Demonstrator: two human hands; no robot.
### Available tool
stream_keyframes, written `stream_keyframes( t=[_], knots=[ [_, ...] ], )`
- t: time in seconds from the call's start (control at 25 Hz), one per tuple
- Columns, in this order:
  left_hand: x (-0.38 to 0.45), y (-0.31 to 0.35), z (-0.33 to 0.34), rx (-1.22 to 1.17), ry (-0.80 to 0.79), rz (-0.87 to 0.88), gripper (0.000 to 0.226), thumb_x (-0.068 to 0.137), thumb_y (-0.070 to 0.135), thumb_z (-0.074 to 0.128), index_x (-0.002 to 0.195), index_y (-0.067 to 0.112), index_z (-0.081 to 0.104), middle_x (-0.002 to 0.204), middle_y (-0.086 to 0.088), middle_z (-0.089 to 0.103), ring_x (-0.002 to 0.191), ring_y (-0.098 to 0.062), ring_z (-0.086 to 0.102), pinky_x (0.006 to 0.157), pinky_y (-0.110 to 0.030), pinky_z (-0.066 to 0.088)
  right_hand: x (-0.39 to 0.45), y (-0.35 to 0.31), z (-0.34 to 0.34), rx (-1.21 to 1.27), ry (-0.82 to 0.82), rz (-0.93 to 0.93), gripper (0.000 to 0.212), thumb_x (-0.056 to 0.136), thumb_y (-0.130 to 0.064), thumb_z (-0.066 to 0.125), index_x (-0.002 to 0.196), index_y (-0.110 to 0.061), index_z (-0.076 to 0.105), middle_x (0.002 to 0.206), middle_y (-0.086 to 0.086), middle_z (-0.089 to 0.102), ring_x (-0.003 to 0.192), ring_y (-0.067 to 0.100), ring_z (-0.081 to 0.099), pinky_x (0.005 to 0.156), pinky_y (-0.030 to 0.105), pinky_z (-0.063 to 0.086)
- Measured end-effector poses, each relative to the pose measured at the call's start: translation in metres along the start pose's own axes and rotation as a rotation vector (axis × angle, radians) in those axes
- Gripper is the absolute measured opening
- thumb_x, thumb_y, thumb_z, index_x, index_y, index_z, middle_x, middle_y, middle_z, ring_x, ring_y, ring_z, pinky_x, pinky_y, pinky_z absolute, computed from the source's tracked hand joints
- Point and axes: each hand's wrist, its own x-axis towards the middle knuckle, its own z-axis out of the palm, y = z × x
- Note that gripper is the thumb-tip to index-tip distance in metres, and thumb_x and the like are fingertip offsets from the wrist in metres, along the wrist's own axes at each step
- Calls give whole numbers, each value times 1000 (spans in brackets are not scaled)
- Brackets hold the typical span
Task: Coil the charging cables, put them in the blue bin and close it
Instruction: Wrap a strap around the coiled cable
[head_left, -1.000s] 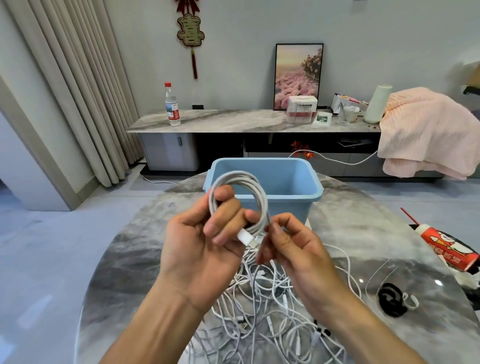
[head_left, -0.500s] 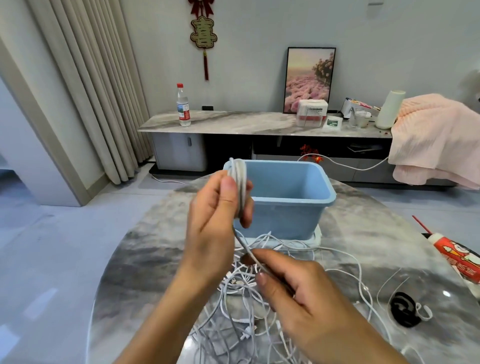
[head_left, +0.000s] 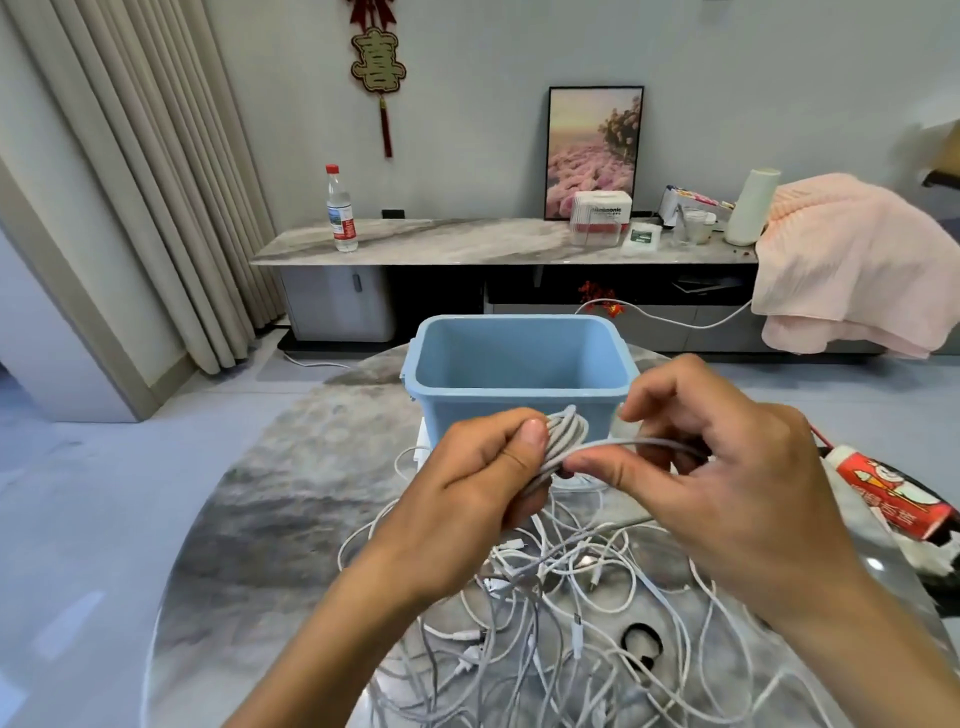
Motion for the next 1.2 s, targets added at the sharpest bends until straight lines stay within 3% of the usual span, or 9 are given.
stream_keyframes(
  t=[0.16,0.36,0.52,0.64,0.76,0.96,1.04,1.12,1.2],
  knots=[
    [1,3,-1,-276,-58,-138,33,94,29,41,72,12,60,46,-1,36,50,-25,35,55,-22,34,7,17,14,382,-70,142,52,64,-64,78,79,-21,54,52,10,41,49,18,32,46,28,31],
    [-3,6,-1,-771,-20,-195,29,94,21,42,72,10,58,43,4,30,37,-10,23,68,-28,48,10,31,42,925,-141,342,40,62,-57,83,79,-29,60,53,-3,48,46,13,39,45,21,38],
    [-4,11,-11,-1080,59,-183,31,95,16,40,72,10,60,42,6,33,40,-10,19,70,-25,50,0,33,61,1017,-116,476,39,67,-56,81,77,-24,60,52,-3,45,43,11,39,42,24,41],
    [-4,8,-19,-1258,133,-80,28,95,12,39,76,9,58,46,4,36,41,-11,26,74,-24,52,-6,29,72,1005,-174,540,20,85,-39,71,78,-24,60,55,2,48,44,15,41,42,26,40],
    [0,6,-32,-1326,354,54,28,95,12,36,76,10,56,50,4,35,44,-10,33,76,-23,53,-24,18,88,906,-278,617,12,90,-31,58,81,-25,62,57,2,49,40,14,39,40,27,34],
    [8,4,-51,-1079,627,71,39,105,19,27,78,11,54,51,3,35,47,-11,30,75,-22,52,-45,-21,98,547,-483,478,11,101,-31,50,106,-30,60,57,-10,51,49,2,42,52,19,34],
    [10,0,-42,-785,664,74,36,105,22,30,82,8,54,50,1,38,48,-13,32,78,-24,50,-44,-33,92,282,-486,297,21,98,-42,47,118,-39,49,63,-20,56,61,2,49,62,22,40],
    [10,-2,-30,-388,611,119,36,105,24,34,83,4,56,51,-1,43,50,-16,38,66,-22,46,-38,-40,80,199,-481,228,33,91,-46,44,123,-48,37,72,-21,58,73,2,53,73,25,46],
    [7,-6,-21,5,487,186,38,103,27,35,84,0,55,55,-2,45,53,-17,41,54,-24,39,-33,-44,68,152,-449,153,30,90,-42,43,119,-44,44,78,-19,58,75,4,53,74,28,48]
  ],
)
